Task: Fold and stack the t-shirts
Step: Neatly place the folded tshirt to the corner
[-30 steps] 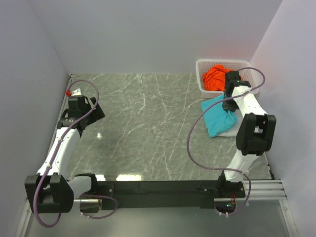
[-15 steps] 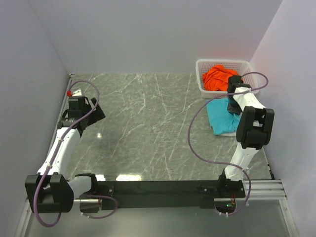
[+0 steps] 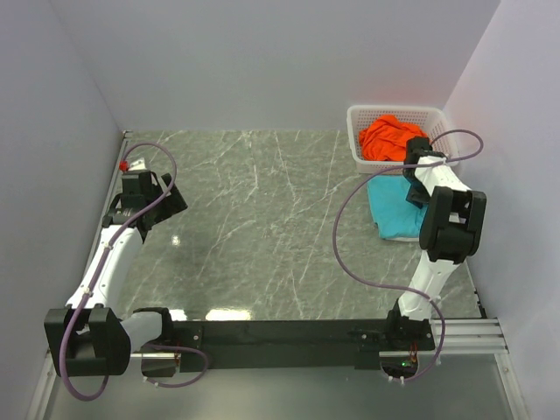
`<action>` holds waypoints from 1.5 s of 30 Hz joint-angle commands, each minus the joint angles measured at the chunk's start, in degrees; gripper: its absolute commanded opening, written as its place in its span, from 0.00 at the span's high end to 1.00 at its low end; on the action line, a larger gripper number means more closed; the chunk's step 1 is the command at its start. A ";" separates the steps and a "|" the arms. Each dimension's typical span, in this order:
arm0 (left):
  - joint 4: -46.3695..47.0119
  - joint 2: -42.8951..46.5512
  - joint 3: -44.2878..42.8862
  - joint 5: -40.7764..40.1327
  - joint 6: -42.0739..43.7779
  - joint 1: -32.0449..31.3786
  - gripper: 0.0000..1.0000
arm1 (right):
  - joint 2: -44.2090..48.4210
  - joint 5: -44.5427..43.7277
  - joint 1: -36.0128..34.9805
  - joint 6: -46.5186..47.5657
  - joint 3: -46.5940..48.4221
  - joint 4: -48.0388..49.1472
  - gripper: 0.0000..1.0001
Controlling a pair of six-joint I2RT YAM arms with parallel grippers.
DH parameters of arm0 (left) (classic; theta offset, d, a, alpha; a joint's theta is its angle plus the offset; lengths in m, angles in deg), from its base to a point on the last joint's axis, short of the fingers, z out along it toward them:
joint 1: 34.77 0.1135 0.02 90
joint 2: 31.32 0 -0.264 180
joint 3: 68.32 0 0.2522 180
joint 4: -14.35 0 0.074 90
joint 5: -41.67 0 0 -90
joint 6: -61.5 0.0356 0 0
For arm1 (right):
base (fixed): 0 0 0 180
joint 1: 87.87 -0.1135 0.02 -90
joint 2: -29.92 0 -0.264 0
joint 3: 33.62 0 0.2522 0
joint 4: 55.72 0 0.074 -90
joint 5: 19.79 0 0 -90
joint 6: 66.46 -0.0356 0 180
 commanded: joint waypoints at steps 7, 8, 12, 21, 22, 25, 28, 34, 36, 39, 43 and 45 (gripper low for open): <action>2.11 0.66 0.45 0.85 1.26 0.11 0.08 | 5.98 0.08 7.66 -7.32 0.68 -2.93 0.38; 2.11 0.66 0.54 0.93 1.17 0.19 0.08 | 6.95 0.96 7.75 -7.58 -0.46 -1.88 0.38; 2.11 0.66 0.45 1.29 1.26 0.11 0.08 | 10.21 4.74 8.63 -9.85 -1.53 -1.87 0.39; 2.72 1.45 0.89 2.07 1.26 0.11 0.08 | 18.03 18.44 9.69 -15.92 -10.83 2.78 0.46; 2.90 1.88 0.89 2.43 1.26 0.11 0.08 | 19.95 20.81 9.60 -17.06 -14.06 4.44 0.46; 3.34 2.41 1.33 2.43 1.26 0.19 0.08 | 23.99 23.98 9.68 -18.39 -20.74 8.83 0.46; 3.43 2.85 1.77 2.87 1.17 0.11 0.08 | 24.28 23.99 9.77 -18.21 -24.45 11.04 0.47; 4.22 3.38 2.47 2.87 1.17 0.19 0.09 | 24.18 24.00 9.77 -19.61 -28.06 11.40 0.47; 5.61 3.82 2.91 4.53 0.99 0.11 0.08 | 27.85 23.55 9.42 -20.75 -29.12 11.31 0.47; 5.63 4.96 2.91 7.25 -1.28 0.19 0.08 | 34.61 24.33 9.33 -22.51 -30.44 9.29 0.47; 0.90 9.26 1.51 8.06 -5.24 0.11 0.07 | 46.23 28.73 9.33 -21.56 -30.53 8.59 0.46; -2.62 11.20 -1.38 6.74 -5.95 0.11 0.06 | 51.93 29.00 9.33 -20.33 -27.39 7.10 0.46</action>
